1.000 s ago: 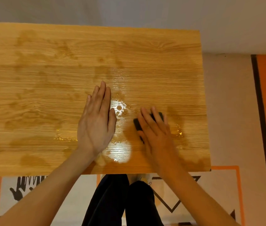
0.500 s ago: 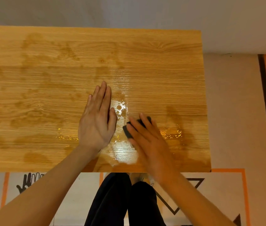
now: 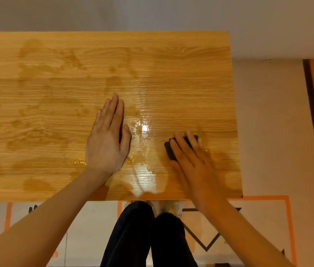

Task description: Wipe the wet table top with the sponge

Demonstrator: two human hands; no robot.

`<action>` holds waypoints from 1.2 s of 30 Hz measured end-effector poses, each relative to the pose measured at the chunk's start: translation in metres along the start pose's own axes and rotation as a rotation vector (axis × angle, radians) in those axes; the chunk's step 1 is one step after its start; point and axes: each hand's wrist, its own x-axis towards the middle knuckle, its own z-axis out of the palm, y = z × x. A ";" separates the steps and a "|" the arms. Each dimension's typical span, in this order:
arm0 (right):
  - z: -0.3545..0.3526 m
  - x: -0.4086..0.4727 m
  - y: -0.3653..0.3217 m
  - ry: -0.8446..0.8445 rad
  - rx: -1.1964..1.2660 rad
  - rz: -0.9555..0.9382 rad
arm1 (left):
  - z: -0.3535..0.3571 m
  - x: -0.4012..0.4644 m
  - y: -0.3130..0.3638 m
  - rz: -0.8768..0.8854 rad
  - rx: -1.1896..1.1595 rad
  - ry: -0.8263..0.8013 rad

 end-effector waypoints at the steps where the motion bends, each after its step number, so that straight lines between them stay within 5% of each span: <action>1: -0.003 0.015 0.009 -0.004 -0.017 0.019 | 0.000 0.001 0.000 -0.005 0.002 -0.005; 6: -0.018 0.110 0.042 0.073 0.086 0.285 | -0.001 0.001 0.000 -0.016 0.006 -0.019; 14: -0.016 -0.033 0.014 0.045 0.031 0.187 | -0.002 0.000 0.001 -0.015 0.004 -0.014; 21: -0.030 0.081 0.070 0.060 0.096 0.348 | -0.001 0.001 -0.001 -0.016 0.010 -0.012; 29: -0.032 -0.061 0.039 0.034 -0.003 0.340 | 0.000 0.001 -0.002 -0.019 0.007 0.006; 36: -0.017 0.020 0.041 0.151 0.027 0.467 | 0.001 0.001 -0.004 -0.016 0.011 0.020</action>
